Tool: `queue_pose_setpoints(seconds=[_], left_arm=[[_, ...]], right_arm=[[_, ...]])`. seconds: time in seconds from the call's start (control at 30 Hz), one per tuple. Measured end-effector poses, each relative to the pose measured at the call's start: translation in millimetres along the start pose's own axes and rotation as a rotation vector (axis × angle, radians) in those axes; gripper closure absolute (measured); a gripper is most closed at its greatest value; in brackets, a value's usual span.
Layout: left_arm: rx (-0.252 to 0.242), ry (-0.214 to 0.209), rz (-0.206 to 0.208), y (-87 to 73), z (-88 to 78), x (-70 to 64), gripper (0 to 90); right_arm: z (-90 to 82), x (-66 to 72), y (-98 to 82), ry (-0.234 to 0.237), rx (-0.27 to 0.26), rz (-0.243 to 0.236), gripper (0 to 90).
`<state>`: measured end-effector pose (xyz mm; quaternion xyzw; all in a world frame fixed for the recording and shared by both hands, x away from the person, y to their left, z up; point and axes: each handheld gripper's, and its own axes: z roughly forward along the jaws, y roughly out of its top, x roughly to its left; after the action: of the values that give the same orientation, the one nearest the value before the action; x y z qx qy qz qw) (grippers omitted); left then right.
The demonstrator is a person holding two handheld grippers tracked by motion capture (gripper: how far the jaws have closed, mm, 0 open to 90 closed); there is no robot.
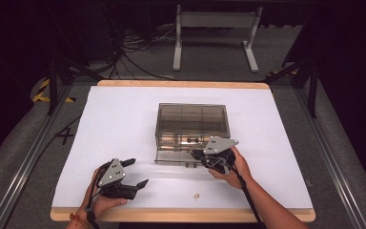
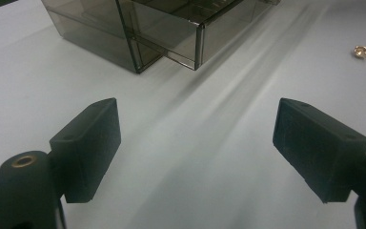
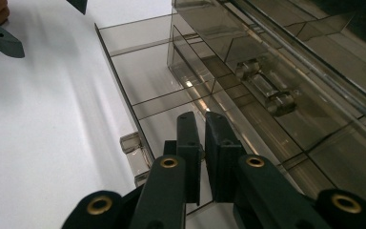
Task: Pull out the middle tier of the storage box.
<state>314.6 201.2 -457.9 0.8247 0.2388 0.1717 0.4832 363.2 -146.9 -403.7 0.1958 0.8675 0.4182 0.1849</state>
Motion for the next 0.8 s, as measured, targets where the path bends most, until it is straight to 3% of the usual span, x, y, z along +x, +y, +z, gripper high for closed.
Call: queue_pose_setpoints(seconds=[0.8], left_arm=[[-0.002,-0.003,0.000,-0.1,-0.3,0.0,17.0]], right_arm=[[-1.2,0.2,-0.4,-0.002,-0.009,0.002,82.5]])
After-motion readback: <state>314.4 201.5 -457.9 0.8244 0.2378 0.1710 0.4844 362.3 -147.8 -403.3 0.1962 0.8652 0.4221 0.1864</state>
